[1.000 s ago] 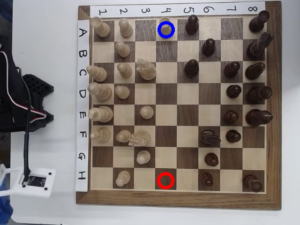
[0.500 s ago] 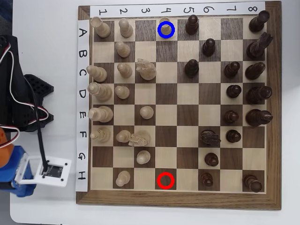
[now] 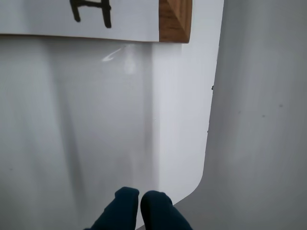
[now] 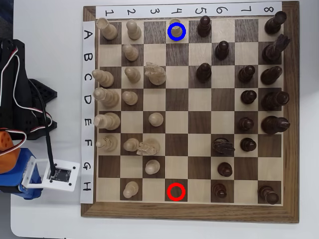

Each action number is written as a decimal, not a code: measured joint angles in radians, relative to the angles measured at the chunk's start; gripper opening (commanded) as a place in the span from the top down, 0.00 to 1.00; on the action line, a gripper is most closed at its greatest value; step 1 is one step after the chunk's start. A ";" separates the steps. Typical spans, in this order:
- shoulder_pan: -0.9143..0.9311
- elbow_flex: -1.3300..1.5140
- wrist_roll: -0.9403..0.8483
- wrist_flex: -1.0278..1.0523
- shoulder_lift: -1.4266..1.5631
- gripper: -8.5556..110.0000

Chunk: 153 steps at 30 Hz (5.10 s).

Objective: Move the piece to destination

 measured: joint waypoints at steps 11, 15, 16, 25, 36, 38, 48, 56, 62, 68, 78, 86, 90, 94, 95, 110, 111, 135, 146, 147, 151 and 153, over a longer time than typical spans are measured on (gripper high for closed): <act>0.017 0.012 0.003 0.083 0.103 0.93; 0.044 0.015 0.031 0.095 0.103 0.93; 0.051 0.015 0.034 0.098 0.103 0.93; 0.060 0.015 0.043 0.100 0.103 0.93; 0.055 0.017 0.012 0.100 0.103 0.93; 0.055 0.018 0.003 0.100 0.103 0.93; 0.055 0.032 -0.086 0.084 0.103 0.93; 0.055 0.032 -0.087 0.084 0.103 0.93; 0.055 0.032 -0.100 0.084 0.103 0.93; 0.055 0.032 -0.101 0.084 0.103 0.93; 0.055 0.032 -0.101 0.084 0.103 0.93; 0.055 0.032 -0.101 0.084 0.103 0.93; 0.055 0.032 -0.101 0.084 0.103 0.93; 0.055 0.032 -0.101 0.084 0.103 0.93; 0.055 0.032 -0.101 0.084 0.103 0.93; 0.055 0.032 -0.101 0.084 0.103 0.93; 0.055 0.032 -0.101 0.084 0.103 0.93; 0.055 0.032 -0.101 0.084 0.103 0.93; 0.055 0.032 -0.101 0.084 0.103 0.93; 0.055 0.032 -0.101 0.084 0.103 0.93; 0.055 0.032 -0.101 0.084 0.103 0.93; 0.055 0.032 -0.101 0.084 0.103 0.93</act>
